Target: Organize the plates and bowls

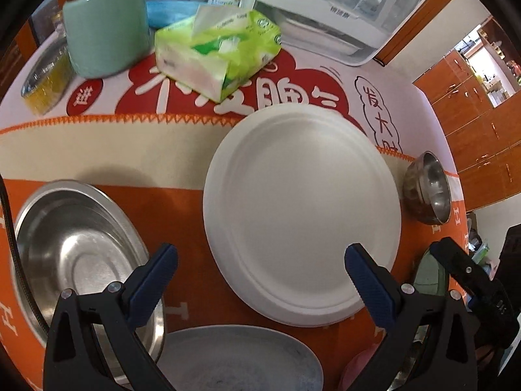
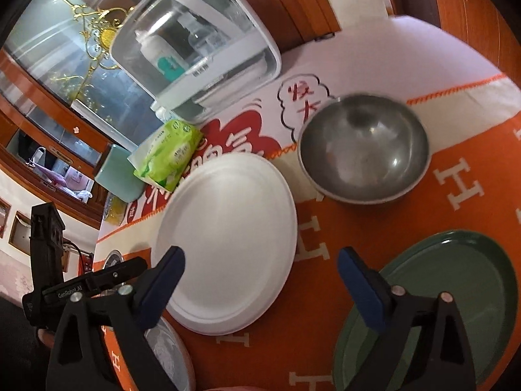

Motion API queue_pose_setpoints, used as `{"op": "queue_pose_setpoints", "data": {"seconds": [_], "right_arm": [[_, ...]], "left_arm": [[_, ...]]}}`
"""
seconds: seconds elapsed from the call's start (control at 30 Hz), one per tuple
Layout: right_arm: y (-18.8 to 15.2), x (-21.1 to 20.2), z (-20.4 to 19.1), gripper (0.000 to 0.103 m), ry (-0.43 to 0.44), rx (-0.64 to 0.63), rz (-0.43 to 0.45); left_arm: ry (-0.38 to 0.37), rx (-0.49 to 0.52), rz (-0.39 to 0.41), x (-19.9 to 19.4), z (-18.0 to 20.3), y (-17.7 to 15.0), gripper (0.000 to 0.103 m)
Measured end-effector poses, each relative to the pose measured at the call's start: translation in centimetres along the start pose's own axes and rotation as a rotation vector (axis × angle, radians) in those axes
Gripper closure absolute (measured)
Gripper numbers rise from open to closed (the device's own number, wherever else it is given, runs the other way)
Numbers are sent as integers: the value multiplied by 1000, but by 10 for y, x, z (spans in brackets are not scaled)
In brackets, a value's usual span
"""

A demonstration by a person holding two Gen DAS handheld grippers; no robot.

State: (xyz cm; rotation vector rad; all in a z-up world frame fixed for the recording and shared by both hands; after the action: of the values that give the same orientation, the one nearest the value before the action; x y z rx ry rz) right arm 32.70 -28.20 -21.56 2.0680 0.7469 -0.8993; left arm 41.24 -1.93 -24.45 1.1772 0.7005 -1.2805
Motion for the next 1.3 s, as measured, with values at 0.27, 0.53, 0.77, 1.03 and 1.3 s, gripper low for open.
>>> {"op": "queue_pose_setpoints", "data": {"seconds": [0.27, 0.53, 0.77, 1.03, 1.3], "right_arm": [[-10, 16, 7, 34, 30, 50, -59], [-15, 26, 10, 53, 45, 70, -91], [-16, 33, 14, 68, 55, 90, -111], [-20, 37, 20, 84, 34, 105, -130], [-19, 40, 20, 85, 21, 93, -146]], "left_arm": [[-46, -13, 9, 8, 0, 6, 19], [-23, -31, 11, 15, -5, 10, 34], [56, -11, 17, 20, -8, 16, 49], [117, 31, 6, 31, -4, 20, 49], [154, 32, -1, 35, -9, 19, 62]]}}
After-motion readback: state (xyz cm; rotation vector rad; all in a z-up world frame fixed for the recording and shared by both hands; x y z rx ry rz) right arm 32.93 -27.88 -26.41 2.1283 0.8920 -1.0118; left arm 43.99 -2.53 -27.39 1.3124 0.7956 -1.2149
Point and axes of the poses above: each gripper's, at about its wrist camera, not at the fingertips, and x roughly the way its jaws point, z to its right, y to its top, the point moved 5 cm from there along x, roughly the way its jaws point
